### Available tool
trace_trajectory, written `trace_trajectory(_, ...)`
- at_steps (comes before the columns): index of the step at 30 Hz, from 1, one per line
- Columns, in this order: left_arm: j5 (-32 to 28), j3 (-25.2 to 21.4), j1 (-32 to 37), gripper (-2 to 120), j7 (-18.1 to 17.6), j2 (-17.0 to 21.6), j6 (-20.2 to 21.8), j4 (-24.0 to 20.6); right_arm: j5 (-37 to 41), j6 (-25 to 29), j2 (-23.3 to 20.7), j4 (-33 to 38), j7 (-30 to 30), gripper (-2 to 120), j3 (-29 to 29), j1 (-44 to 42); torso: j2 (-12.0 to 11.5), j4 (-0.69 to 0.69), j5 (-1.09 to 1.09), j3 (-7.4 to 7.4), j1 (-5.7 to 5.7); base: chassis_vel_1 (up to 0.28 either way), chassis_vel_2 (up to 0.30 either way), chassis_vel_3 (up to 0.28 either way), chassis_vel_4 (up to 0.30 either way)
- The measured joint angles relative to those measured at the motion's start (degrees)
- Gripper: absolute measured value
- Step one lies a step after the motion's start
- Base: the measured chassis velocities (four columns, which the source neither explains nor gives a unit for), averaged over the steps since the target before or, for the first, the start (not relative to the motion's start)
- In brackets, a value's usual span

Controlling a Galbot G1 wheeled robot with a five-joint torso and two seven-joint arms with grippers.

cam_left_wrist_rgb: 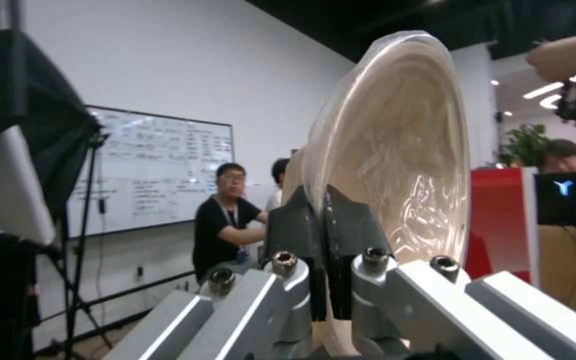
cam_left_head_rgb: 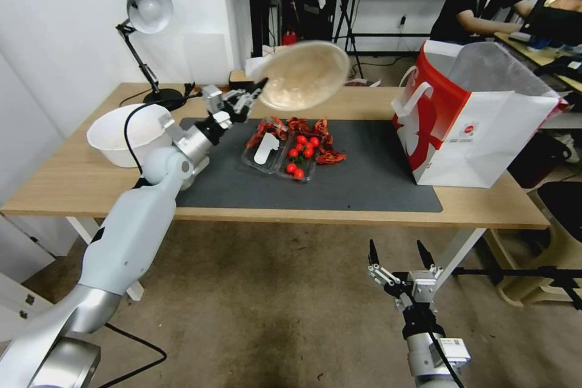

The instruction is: Pick up the trash from the table and place it into the takeout bag.

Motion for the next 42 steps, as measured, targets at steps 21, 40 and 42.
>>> trace_trajectory(21,4.7,9.5,-15.1,0,0.6,-9.7,3.7,7.2,-0.7,1.3,2.2,1.3,0.0,100,0.6,-2.5,0.0,-0.02,0.02,0.0,0.0,0.0,0.0,0.0,0.0)
trace_trajectory(40,5.3,19.1,-23.8,0,-10.0,-14.1,3.1,10.4,-1.0,1.9,3.3,1.0,-0.1,100,0.8,-2.8,0.0,0.0,0.0,0.0,0.01,0.0,0.0,0.0,0.0)
trace_trajectory(42,4.7,20.0,-25.7,0,-11.1,-14.8,3.3,11.4,-1.0,1.9,3.5,1.0,-0.1,100,0.8,-2.8,0.0,0.0,0.01,0.0,0.01,0.0,0.0,0.0,0.0)
